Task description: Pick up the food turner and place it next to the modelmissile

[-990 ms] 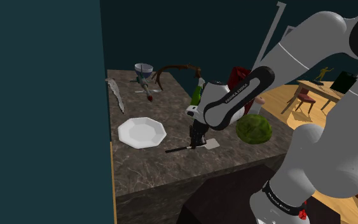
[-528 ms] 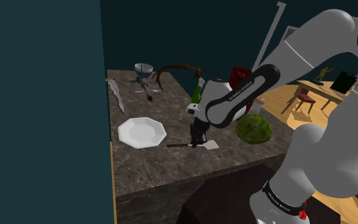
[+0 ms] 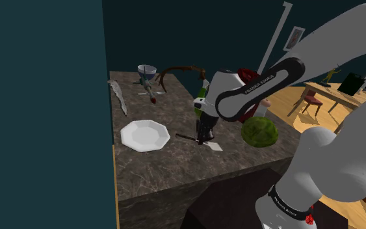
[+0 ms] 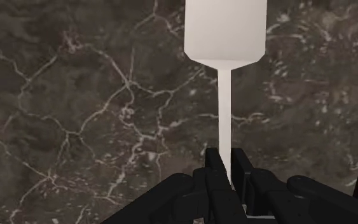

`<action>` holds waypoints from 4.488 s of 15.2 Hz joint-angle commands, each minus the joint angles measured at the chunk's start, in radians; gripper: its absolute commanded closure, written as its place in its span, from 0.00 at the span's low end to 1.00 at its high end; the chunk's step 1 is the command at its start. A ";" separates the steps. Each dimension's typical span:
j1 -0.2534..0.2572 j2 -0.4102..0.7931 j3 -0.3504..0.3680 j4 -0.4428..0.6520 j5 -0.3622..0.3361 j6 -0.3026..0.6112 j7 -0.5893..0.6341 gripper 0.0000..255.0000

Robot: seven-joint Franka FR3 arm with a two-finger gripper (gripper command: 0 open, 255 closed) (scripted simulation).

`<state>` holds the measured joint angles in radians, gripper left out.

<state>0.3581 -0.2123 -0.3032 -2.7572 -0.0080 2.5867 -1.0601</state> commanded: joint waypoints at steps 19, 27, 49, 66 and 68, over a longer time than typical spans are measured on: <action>-0.034 -0.236 0.045 0.112 -0.060 -0.344 0.063 1.00; -0.037 -0.292 0.060 0.182 -0.062 -0.470 0.073 1.00; -0.083 0.407 -0.108 0.964 0.162 -0.599 -0.257 1.00; -0.245 0.852 -0.080 1.507 0.311 -0.728 -0.351 1.00; -0.243 0.857 -0.079 1.487 0.313 -0.705 -0.355 1.00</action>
<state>0.1125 0.6464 -0.3823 -1.2548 0.3048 1.8680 -1.4131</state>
